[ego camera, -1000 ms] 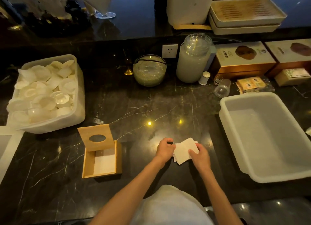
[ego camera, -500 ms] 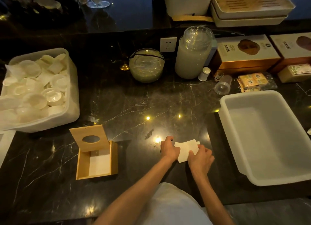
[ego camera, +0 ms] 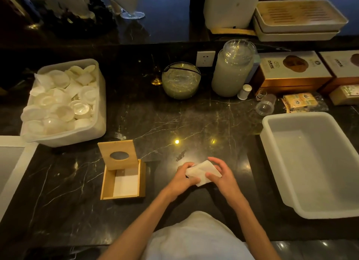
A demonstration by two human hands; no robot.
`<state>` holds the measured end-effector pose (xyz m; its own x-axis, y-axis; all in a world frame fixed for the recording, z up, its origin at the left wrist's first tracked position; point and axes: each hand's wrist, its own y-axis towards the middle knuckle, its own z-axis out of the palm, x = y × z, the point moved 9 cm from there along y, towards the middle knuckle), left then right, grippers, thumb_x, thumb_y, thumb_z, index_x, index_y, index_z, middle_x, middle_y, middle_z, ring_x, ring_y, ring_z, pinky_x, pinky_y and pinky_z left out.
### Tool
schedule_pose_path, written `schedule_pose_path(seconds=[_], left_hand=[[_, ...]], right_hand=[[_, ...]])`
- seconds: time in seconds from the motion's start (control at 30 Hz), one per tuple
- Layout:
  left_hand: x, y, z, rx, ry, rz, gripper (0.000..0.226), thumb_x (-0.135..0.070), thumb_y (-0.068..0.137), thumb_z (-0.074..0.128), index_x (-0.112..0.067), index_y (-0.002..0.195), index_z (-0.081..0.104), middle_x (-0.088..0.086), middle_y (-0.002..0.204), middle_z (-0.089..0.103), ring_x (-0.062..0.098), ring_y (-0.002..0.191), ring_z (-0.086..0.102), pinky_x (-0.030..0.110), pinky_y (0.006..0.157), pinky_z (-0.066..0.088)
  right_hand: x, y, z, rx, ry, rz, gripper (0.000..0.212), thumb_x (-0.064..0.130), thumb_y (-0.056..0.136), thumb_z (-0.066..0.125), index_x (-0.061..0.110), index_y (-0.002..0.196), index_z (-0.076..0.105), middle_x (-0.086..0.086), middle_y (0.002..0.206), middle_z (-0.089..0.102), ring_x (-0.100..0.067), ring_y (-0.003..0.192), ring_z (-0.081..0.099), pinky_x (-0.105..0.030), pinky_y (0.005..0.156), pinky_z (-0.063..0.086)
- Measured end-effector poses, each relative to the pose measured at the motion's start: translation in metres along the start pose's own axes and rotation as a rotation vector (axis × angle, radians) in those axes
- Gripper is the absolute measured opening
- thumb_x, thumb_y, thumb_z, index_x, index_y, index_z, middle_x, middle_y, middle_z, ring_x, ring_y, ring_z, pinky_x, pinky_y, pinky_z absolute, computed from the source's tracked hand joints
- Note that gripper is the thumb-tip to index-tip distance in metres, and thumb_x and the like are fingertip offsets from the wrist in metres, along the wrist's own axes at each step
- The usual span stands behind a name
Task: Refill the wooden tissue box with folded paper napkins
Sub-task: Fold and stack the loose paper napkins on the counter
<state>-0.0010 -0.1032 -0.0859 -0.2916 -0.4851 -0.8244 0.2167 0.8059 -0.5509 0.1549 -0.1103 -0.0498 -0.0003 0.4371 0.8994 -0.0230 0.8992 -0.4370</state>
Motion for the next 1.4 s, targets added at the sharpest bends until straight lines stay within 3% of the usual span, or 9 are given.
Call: schedule_pose_path(seconds=[0.17,0.37,0.5,0.6,0.73,0.87,1.03,1.27,1.4], left_hand=[[-0.021,-0.032,-0.053,-0.172,-0.083,0.24,0.019,-0.004,0.09,0.064,-0.017,0.102,0.06,0.005,0.108,0.065,0.016,0.1,0.066,0.027,0.083,0.058],[0.001,-0.051,-0.062,-0.255,-0.007,0.237,0.028,-0.002,0.093,0.06,-0.021,0.113,0.055,-0.001,0.111,0.061,0.012,0.109,0.061,0.026,0.094,0.053],[0.009,-0.05,-0.042,-0.129,0.044,0.247,0.046,-0.011,0.093,0.063,-0.033,0.131,0.048,-0.013,0.131,0.05,-0.003,0.121,0.049,0.014,0.099,0.045],[0.008,-0.046,-0.036,-0.167,0.154,0.279,0.031,-0.01,0.095,0.06,-0.027,0.12,0.057,-0.009,0.12,0.057,-0.008,0.109,0.053,0.004,0.089,0.043],[0.007,-0.042,-0.032,-0.198,0.181,0.322,0.02,-0.007,0.094,0.06,-0.025,0.103,0.061,-0.008,0.104,0.06,-0.004,0.099,0.056,0.007,0.085,0.047],[0.013,-0.039,-0.025,-0.162,0.148,0.309,0.026,-0.003,0.092,0.062,-0.024,0.108,0.058,-0.006,0.11,0.06,0.002,0.105,0.059,0.012,0.089,0.05],[0.016,-0.035,-0.018,-0.157,0.119,0.297,0.034,0.001,0.091,0.06,-0.027,0.11,0.057,-0.007,0.112,0.059,0.003,0.107,0.058,0.015,0.088,0.052],[0.012,-0.032,-0.024,-0.221,0.124,0.36,0.024,-0.001,0.093,0.056,-0.024,0.099,0.057,-0.005,0.099,0.06,0.007,0.094,0.06,0.019,0.085,0.053],[0.018,-0.03,-0.024,-0.218,0.106,0.333,0.029,0.003,0.091,0.058,-0.023,0.105,0.056,-0.002,0.105,0.06,0.007,0.1,0.061,0.023,0.09,0.054]], right_hand=[[0.003,0.006,0.034,0.033,-0.167,-0.034,0.03,0.003,0.087,0.065,0.028,0.103,0.065,0.003,0.102,0.067,-0.015,0.094,0.067,-0.017,0.07,0.056],[-0.005,0.004,0.052,0.02,-0.291,-0.078,0.021,0.007,0.088,0.067,0.027,0.093,0.063,0.008,0.094,0.066,0.003,0.086,0.063,-0.009,0.069,0.05],[-0.012,-0.003,0.047,0.031,-0.232,-0.08,0.017,0.006,0.088,0.067,0.022,0.095,0.064,0.004,0.094,0.066,-0.003,0.087,0.064,-0.015,0.072,0.051],[-0.021,-0.007,0.039,0.008,-0.246,-0.061,0.018,0.004,0.089,0.066,0.02,0.096,0.063,0.001,0.096,0.065,-0.016,0.093,0.063,-0.022,0.078,0.05],[-0.025,-0.01,0.029,-0.021,-0.254,-0.057,0.028,-0.001,0.09,0.062,0.019,0.109,0.064,-0.002,0.109,0.065,-0.021,0.107,0.062,-0.037,0.095,0.054],[-0.024,-0.014,0.033,0.018,-0.266,-0.058,0.057,-0.003,0.091,0.061,0.023,0.14,0.05,0.007,0.137,0.055,-0.009,0.127,0.05,-0.034,0.109,0.044],[-0.03,-0.017,0.045,0.063,-0.227,-0.041,0.069,-0.004,0.092,0.06,0.026,0.149,0.038,0.01,0.14,0.047,-0.009,0.13,0.045,-0.038,0.11,0.043],[-0.018,-0.016,0.042,-0.008,-0.281,-0.157,0.049,-0.008,0.091,0.057,0.019,0.131,0.055,-0.007,0.108,0.062,-0.018,0.106,0.061,-0.035,0.1,0.05],[-0.025,-0.014,0.043,-0.004,-0.308,-0.131,0.05,-0.006,0.091,0.059,0.019,0.134,0.053,-0.005,0.113,0.061,-0.015,0.111,0.059,-0.021,0.093,0.048]])
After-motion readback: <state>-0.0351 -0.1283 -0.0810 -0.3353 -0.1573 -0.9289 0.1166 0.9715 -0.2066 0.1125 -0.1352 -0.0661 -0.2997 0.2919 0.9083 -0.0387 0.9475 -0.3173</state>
